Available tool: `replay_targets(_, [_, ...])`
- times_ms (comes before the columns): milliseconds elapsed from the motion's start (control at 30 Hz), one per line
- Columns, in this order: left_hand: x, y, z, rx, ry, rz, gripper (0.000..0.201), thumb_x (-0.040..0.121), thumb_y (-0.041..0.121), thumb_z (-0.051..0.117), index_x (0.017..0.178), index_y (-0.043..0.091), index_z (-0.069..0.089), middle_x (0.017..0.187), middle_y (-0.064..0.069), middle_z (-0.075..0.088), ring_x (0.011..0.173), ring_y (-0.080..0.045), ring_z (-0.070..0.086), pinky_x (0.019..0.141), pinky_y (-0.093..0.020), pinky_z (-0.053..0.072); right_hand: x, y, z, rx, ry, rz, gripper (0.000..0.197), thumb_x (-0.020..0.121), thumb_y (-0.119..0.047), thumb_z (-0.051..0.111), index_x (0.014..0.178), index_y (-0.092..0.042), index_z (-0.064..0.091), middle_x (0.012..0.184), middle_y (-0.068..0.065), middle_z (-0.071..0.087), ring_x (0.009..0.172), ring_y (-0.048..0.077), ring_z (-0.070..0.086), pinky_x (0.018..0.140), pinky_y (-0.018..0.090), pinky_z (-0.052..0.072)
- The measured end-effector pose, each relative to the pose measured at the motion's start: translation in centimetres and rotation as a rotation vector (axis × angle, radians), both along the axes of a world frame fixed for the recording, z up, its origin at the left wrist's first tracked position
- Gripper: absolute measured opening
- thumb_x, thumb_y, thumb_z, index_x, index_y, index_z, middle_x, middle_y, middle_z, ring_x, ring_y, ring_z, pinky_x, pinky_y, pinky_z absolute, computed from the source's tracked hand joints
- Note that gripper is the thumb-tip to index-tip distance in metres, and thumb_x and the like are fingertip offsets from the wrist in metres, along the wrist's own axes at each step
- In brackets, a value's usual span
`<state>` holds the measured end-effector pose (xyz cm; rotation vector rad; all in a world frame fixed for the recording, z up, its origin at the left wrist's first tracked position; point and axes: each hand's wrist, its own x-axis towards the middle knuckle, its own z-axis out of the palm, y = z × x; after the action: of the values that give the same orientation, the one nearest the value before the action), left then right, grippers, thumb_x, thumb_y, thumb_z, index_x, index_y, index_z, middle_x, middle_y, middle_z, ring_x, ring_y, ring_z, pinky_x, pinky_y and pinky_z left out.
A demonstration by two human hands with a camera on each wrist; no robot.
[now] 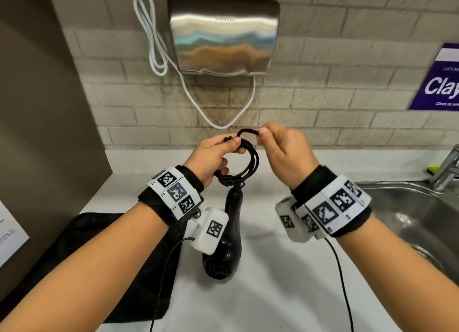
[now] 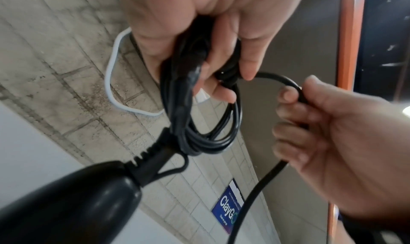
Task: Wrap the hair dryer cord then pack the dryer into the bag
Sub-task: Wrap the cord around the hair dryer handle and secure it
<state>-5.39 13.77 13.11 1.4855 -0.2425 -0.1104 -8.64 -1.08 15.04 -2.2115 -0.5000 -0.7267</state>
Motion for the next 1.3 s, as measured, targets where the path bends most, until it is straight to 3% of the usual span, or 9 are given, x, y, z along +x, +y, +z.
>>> replay_targets(167, [0.4,0.2,-0.3,-0.075,0.048,0.052,0.012,0.094,0.020,0.051,0.090,0.021,0.062,0.067,0.008,0.067,0.032,-0.003,0.022,0.050,-0.022,0.027,-0.2,1.4,-4.1,0.079,-0.023,0.011,0.027,0.094,-0.019,0.042,0.070,-0.009,0.049,0.048,-0.010,0.034,0.046,0.007,0.039,0.043,0.014,0.027])
replay_targets(333, [0.6,-0.2,-0.7,-0.133,0.077,0.058,0.012,0.095,0.021,0.049,0.095,0.019,0.060,0.087,0.000,0.064,0.030,-0.002,0.022,0.044,-0.018,0.031,0.4,2.6,-6.9,0.135,0.022,-0.004,0.023,0.094,-0.015,0.043,0.076,-0.001,0.051,0.048,-0.010,0.035,0.045,0.006,0.041,0.044,0.014,0.029])
replay_targets(433, [0.8,-0.4,-0.9,-0.164,0.100,0.068,0.016,0.096,0.023,0.047,0.104,0.017,0.059,0.088,0.003,0.065,0.031,-0.003,0.022,0.040,-0.015,0.032,0.7,3.3,-7.2,0.137,0.036,-0.012,0.023,0.094,-0.014,0.044,0.071,-0.007,0.046,0.048,-0.010,0.036,0.044,0.007,0.040,0.045,0.017,0.028])
replay_targets(533, [0.7,-0.5,-0.9,-0.166,0.093,0.051,0.016,0.097,0.024,0.045,0.098,0.019,0.060,0.085,0.005,0.065,0.032,-0.003,0.022,0.039,-0.015,0.030,0.8,3.7,-7.2,0.182,0.054,0.001,0.026,0.094,-0.011,0.044,0.069,-0.016,0.039,0.049,-0.014,0.036,0.048,-0.001,0.047,0.046,0.012,0.032])
replay_targets(700, [0.5,-0.3,-0.8,-0.138,0.051,0.094,0.012,0.092,0.026,0.054,0.087,0.018,0.061,0.084,0.003,0.066,0.031,-0.003,0.023,0.041,-0.016,0.029,1.5,4.0,-7.9,0.255,0.064,0.003,0.024,0.094,-0.011,0.043,0.070,-0.013,0.042,0.049,-0.007,0.034,0.046,0.007,0.041,0.045,0.015,0.029])
replay_targets(867, [0.4,-0.2,-0.6,-0.089,-0.021,0.199,0.011,0.085,0.017,0.064,0.075,0.019,0.063,0.076,0.000,0.064,0.033,-0.004,0.025,0.039,-0.017,0.026,1.5,4.1,-7.8,0.252,0.043,0.011,0.025,0.094,-0.009,0.043,0.069,-0.012,0.041,0.048,-0.008,0.032,0.046,0.006,0.042,0.044,0.014,0.029])
replay_targets(1000, [0.2,-0.4,-0.4,-0.063,-0.038,0.200,0.008,0.081,0.019,0.068,0.074,0.019,0.064,0.079,-0.004,0.063,0.031,-0.002,0.033,0.047,-0.023,0.023,1.5,4.1,-7.7,0.204,0.040,0.011,0.025,0.093,-0.010,0.043,0.069,-0.013,0.039,0.049,-0.009,0.033,0.046,0.007,0.041,0.045,0.016,0.029])
replay_targets(1200, [0.3,-1.0,-0.6,-0.037,-0.052,0.205,0.013,0.086,0.017,0.063,0.073,0.017,0.063,0.075,0.000,0.065,0.031,-0.002,0.033,0.044,-0.022,0.026,1.5,4.1,-7.5,0.139,0.071,0.013,0.022,0.093,-0.010,0.043,0.072,-0.012,0.040,0.052,-0.006,0.037,0.047,0.009,0.035,0.049,0.026,0.030])
replay_targets(1300, [0.5,-1.2,-0.9,-0.056,-0.048,0.237,0.017,0.088,0.018,0.061,0.071,0.017,0.063,0.069,0.004,0.067,0.031,-0.003,0.030,0.039,-0.019,0.026,1.1,4.1,-7.6,0.117,0.092,0.012,0.018,0.093,-0.010,0.043,0.076,-0.012,0.043,0.056,-0.007,0.040,0.050,0.009,0.039,0.048,0.018,0.030])
